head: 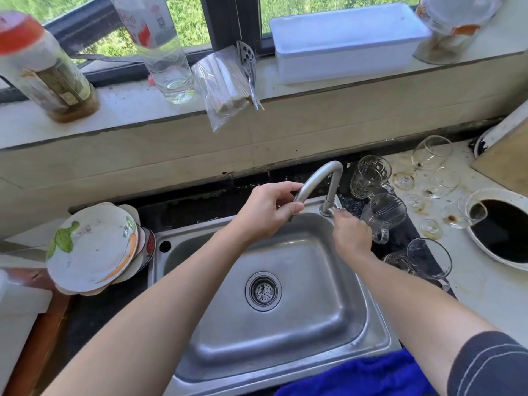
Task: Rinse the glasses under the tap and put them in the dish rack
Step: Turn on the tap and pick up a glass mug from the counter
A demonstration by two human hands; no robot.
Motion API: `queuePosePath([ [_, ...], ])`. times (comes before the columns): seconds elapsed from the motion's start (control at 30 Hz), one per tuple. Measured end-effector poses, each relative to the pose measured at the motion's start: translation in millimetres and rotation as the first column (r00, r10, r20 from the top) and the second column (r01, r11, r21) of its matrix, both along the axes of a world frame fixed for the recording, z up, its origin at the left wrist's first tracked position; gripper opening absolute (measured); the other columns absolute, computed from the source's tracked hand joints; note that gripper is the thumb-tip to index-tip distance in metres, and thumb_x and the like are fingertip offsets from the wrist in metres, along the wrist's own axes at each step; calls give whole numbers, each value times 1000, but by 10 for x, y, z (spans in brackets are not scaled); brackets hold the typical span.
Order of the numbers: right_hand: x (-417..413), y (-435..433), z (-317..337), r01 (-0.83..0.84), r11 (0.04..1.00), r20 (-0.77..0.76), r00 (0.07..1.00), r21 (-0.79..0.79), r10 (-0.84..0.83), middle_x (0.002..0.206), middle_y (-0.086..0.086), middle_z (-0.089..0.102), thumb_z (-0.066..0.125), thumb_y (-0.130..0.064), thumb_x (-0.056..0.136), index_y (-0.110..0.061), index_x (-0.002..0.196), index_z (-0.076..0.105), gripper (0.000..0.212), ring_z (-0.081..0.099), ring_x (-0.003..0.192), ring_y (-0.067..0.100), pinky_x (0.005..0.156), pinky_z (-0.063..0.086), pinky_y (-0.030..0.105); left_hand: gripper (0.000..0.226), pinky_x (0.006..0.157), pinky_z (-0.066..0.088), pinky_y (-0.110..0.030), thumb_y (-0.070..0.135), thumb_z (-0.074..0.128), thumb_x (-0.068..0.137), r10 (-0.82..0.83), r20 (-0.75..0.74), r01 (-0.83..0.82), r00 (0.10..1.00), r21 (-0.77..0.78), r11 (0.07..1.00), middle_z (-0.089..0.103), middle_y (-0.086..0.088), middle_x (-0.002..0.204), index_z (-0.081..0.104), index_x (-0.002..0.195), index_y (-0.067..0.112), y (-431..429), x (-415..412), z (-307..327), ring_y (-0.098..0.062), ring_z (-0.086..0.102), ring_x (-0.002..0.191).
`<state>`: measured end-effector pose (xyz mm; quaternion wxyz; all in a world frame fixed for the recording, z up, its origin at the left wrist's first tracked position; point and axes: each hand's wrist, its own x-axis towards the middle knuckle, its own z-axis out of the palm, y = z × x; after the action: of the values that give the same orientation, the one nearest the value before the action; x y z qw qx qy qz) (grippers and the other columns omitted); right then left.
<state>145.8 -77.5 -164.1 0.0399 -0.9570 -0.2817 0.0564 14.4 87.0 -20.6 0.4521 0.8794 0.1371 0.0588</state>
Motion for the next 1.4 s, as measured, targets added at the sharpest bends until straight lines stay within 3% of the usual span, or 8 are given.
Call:
queuePosePath([
  [0.37,-132,6,-9,6,998,-65,998,-56,-10,145,15,42,39,-6,99,-4,139,39,40,48,126,31,84,50,43,28,59,37,-10,20,65,88,33,-6,-33,999,-24,999,70,1,74,66,116,20,-48,-28,19,3,52,56],
  [0.5,-185,-82,105,15,1000,-115,993,13,-13,141,10,43,45,-15,99,-9,139,36,42,49,121,29,83,52,44,13,67,50,-22,26,66,87,60,-40,-62,997,-76,995,71,1,75,71,99,20,-111,-55,41,-9,64,66],
  [0.67,-428,-422,461,-53,997,-152,986,60,61,123,4,57,43,-28,99,-17,132,50,35,60,104,28,77,45,36,37,68,53,-38,38,44,98,309,-191,-352,932,-263,898,69,-12,77,68,81,18,-275,-277,-207,-21,63,68],
  [0.8,-492,-848,627,-99,977,-101,988,191,120,115,-1,65,48,-30,96,-21,120,62,29,65,96,26,72,50,36,18,70,55,-39,23,53,90,329,-365,-355,871,-4,935,70,-6,73,66,82,14,-531,-500,-659,-27,68,75],
  [0.93,-238,-1307,878,-138,920,147,985,366,89,98,-5,68,55,-34,85,-20,107,71,30,64,93,22,58,50,30,14,65,49,-31,20,53,88,234,-457,-238,858,51,970,68,-6,74,66,86,16,-905,-515,-902,-27,65,75],
  [1.07,147,-1651,1075,-50,999,-93,994,12,51,139,-3,43,64,-60,75,-31,143,39,78,38,129,20,98,40,39,13,64,44,-29,24,52,88,175,-493,-157,852,77,985,65,-3,75,64,85,19,-1262,-411,-992,-24,63,75],
  [1.13,230,-1720,1106,-80,991,-195,979,-108,58,146,0,36,68,-64,69,-34,147,30,92,33,135,23,109,31,42,15,64,44,-30,26,52,89,166,-508,-146,846,79,986,65,-4,78,65,90,18,-1439,-373,-1007,-23,61,73],
  [1.4,327,-1722,1154,-198,969,-223,961,-150,162,117,3,58,73,-59,63,-25,136,45,85,54,107,25,82,46,35,21,66,44,-30,25,52,91,217,-519,-181,827,119,976,62,-3,80,66,102,13,-1904,-409,-938,-20,56,71],
])
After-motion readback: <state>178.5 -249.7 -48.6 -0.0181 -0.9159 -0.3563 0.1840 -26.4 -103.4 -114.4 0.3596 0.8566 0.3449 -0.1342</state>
